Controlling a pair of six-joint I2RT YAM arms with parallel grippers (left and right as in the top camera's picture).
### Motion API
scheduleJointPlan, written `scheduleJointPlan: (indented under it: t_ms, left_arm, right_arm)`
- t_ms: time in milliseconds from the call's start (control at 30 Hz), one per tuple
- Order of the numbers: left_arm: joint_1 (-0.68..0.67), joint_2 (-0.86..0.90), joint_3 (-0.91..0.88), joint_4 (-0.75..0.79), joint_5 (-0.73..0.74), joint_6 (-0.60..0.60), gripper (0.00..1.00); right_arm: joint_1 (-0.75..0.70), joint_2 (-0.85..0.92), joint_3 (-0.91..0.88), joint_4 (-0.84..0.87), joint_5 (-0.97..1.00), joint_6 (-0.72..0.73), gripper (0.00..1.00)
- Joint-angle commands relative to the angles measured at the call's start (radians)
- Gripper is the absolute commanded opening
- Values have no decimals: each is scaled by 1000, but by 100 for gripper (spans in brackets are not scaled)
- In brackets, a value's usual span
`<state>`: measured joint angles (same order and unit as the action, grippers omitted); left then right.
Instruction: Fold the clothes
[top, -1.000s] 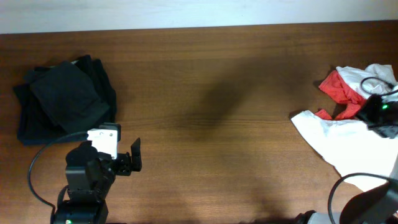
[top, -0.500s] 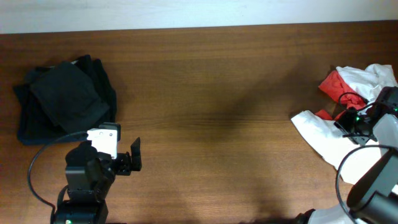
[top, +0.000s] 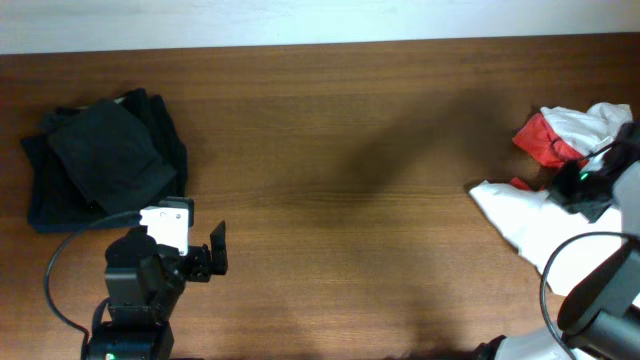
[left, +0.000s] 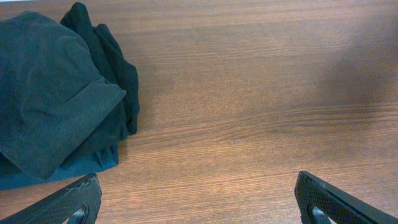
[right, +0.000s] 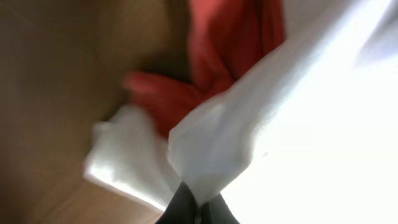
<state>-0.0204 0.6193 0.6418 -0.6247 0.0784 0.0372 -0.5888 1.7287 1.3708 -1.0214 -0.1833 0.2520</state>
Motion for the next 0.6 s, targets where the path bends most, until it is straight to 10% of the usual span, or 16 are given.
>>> scheduleJointPlan:
  t_ms: [0, 367, 567]
  left_arm:
    - [-5, 0, 19, 2, 11, -7, 99]
    - [-5, 0, 19, 2, 11, -7, 99]
    - [-5, 0, 19, 3, 11, -7, 99]
  right_arm:
    - [-14, -109, 252, -136, 19, -12, 5]
    - [-35, -148, 517, -257, 52, -46, 4]
    - [32, -157, 779, -341, -486, -286, 4]
